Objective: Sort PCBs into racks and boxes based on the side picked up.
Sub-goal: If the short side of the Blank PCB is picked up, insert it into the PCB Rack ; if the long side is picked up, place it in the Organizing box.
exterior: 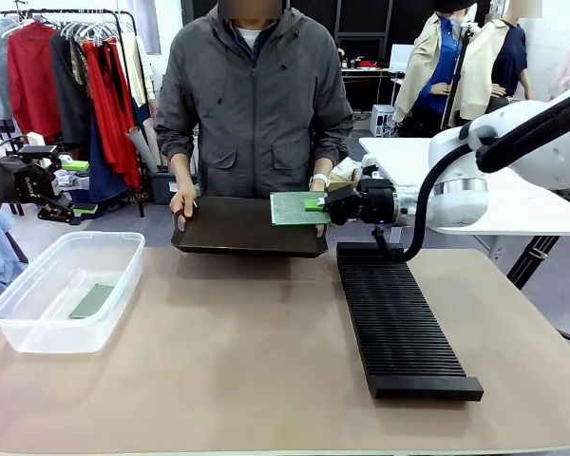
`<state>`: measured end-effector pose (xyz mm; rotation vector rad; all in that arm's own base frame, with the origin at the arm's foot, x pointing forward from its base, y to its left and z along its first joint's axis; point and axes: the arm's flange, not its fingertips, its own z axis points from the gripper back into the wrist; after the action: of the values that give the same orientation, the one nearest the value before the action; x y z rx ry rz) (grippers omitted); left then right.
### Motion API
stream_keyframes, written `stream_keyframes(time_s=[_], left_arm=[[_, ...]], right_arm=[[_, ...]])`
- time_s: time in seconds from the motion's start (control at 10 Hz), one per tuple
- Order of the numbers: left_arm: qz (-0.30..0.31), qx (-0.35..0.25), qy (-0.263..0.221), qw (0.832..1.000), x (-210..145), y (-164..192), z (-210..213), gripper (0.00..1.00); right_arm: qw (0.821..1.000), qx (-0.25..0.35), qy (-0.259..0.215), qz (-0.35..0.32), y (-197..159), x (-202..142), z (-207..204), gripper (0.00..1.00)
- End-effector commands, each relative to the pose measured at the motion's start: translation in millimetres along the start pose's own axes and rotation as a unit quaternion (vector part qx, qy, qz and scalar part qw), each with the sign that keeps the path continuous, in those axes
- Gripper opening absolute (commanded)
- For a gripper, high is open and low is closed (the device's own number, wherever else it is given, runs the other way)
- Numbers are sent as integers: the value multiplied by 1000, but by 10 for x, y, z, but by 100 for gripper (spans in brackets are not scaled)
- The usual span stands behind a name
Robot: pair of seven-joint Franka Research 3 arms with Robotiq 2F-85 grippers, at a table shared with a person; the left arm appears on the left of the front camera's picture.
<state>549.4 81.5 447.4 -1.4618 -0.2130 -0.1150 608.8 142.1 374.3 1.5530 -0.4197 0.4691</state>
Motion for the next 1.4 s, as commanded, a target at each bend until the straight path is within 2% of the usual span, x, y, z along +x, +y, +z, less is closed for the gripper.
stream_keyframes(time_s=[0.0, 0.2, 0.6, 0.8, 1.0, 1.3], left_arm=[[2, -3, 2, 1000, -17, -22, 12, 100], [2, -3, 2, 1000, -17, -22, 12, 100], [2, -3, 2, 1000, -17, -22, 12, 100], [2, -3, 2, 1000, -17, -22, 12, 100], [2, -3, 2, 1000, -17, -22, 12, 100], [2, -3, 2, 1000, -17, -22, 12, 100]], right_arm=[[999, -3, -2, 42, 40, 71, 256, 0], [995, 1, 1, 96, 53, 179, 683, 0], [989, 14, -4, 150, 21, 150, 1318, 0], [982, 11, 2, 188, -140, 109, 1534, 0], [967, 17, 15, 253, -409, 47, 1766, 0], [959, 30, 36, 280, -715, 10, 1987, 0]])
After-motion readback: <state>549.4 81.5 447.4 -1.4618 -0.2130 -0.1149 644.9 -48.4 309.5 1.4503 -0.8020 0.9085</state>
